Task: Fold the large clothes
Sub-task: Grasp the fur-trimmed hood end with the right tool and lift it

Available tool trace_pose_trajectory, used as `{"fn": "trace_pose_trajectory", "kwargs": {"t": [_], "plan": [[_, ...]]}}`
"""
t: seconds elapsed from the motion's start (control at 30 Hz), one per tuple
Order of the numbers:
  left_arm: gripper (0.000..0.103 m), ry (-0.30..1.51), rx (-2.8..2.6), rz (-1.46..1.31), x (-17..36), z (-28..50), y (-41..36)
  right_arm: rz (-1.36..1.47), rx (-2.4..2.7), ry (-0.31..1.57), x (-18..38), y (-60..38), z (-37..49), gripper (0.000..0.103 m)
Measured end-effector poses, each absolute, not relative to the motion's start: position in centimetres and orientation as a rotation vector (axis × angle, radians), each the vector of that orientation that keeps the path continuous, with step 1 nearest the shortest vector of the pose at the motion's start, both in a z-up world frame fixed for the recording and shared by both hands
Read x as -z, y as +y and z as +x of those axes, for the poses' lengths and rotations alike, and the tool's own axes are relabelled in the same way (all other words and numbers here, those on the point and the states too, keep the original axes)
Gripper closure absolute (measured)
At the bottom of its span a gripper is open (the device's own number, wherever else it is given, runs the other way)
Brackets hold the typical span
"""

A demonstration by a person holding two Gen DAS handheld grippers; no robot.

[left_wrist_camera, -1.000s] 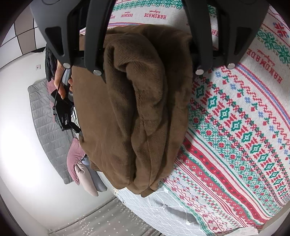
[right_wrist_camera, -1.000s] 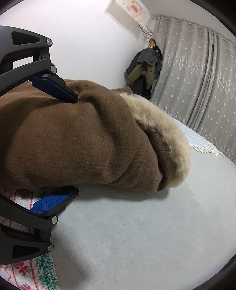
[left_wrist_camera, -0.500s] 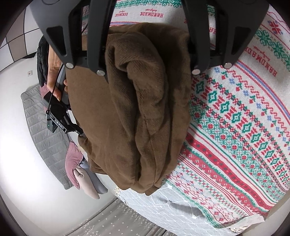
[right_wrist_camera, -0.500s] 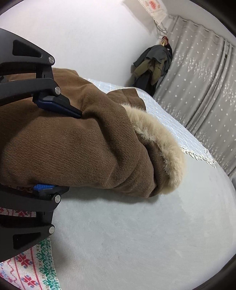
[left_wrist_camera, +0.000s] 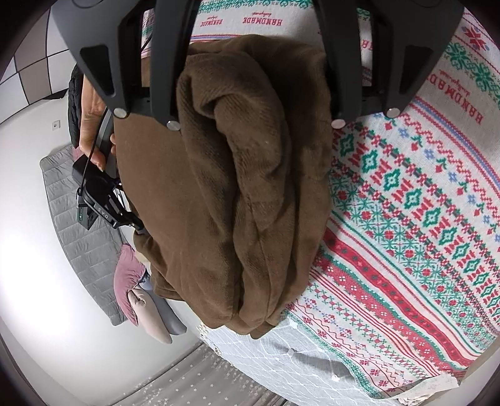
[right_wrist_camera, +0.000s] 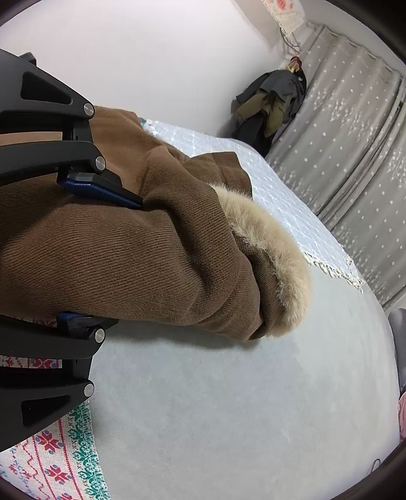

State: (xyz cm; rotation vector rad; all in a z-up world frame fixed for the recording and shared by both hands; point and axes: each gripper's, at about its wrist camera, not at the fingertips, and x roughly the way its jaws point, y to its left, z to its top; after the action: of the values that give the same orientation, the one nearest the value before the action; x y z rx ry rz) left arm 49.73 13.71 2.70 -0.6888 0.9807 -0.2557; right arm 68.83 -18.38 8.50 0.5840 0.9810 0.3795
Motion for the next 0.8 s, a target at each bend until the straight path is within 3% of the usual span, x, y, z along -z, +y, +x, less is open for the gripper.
{"fn": "trace_pose_trajectory", "kwargs": {"t": [0.2, 0.47, 0.8], "plan": [[0.060, 0.962, 0.257, -0.695, -3.3, 49.4, 13.7, 0.566, -0.368, 0.979, -9.2, -18.1, 68.3, 0.051], [0.066, 0.887, 0.281, -0.670, -4.7, 48.7, 13.8, 0.520, -0.363, 0.952, -10.0, -17.9, 67.6, 0.059], [0.067, 0.803, 0.443, -0.774, -6.7, 47.2, 14.7, 0.394, -0.326, 0.879, -16.4, -16.7, 63.8, 0.066]]}}
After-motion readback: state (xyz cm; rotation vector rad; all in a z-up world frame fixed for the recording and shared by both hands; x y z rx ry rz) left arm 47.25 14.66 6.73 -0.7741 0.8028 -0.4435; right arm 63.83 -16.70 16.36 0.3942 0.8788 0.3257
